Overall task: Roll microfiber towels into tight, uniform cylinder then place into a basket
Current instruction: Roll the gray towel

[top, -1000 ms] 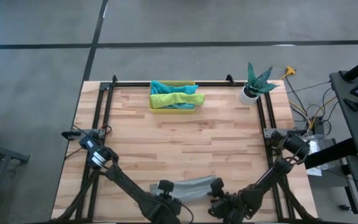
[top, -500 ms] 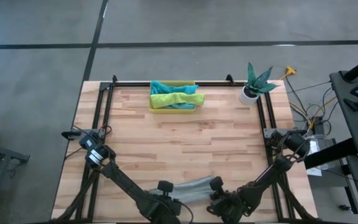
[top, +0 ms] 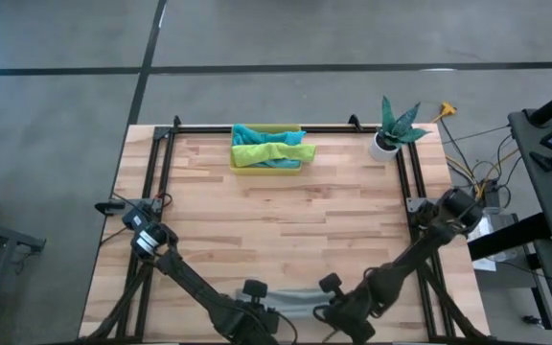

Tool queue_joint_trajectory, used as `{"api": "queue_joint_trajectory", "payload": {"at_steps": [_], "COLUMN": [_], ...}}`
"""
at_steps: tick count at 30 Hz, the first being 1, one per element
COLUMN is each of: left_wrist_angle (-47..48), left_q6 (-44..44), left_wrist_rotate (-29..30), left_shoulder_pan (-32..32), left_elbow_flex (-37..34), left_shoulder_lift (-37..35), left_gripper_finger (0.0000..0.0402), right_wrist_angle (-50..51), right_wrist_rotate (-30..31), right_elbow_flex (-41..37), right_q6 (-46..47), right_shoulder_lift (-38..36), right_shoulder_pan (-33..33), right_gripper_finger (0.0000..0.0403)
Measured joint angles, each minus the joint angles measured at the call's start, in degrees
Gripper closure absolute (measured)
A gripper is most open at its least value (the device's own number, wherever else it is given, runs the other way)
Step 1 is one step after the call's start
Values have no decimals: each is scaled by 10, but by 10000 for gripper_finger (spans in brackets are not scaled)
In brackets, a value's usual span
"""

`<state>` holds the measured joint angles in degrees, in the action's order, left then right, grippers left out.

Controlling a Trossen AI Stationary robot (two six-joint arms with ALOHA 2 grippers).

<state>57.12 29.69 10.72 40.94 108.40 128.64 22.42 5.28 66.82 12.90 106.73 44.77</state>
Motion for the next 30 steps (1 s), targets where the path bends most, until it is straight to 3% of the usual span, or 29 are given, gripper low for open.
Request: {"api": "queue_joint_trajectory", "payload": {"at_steps": [9,16,26,30], "left_wrist_angle": [1,-24,-31,-26], "left_q6": [0,0,-34,-42], "left_wrist_rotate": [-2,-40,-38,-28], "left_shoulder_pan": [-2,-2,0,-3], "left_elbow_flex": [-21,-24,-34,-39], "left_shoulder_lift": [0,-2,-18,-20], "left_gripper_finger": [400,400,400,400], "right_wrist_angle": [-128,-262,-370,-399], "right_wrist_rotate": [-71,-207,-190,-145], "right_elbow_flex": [-85,-107,-158,-197], "right_q6": [12,44,133,174], "right_shoulder_lift": [11,3,2,1], "right_shoulder_pan": [-27,-29,-29,-29], "right_gripper_finger": [394,394,394,394]}}
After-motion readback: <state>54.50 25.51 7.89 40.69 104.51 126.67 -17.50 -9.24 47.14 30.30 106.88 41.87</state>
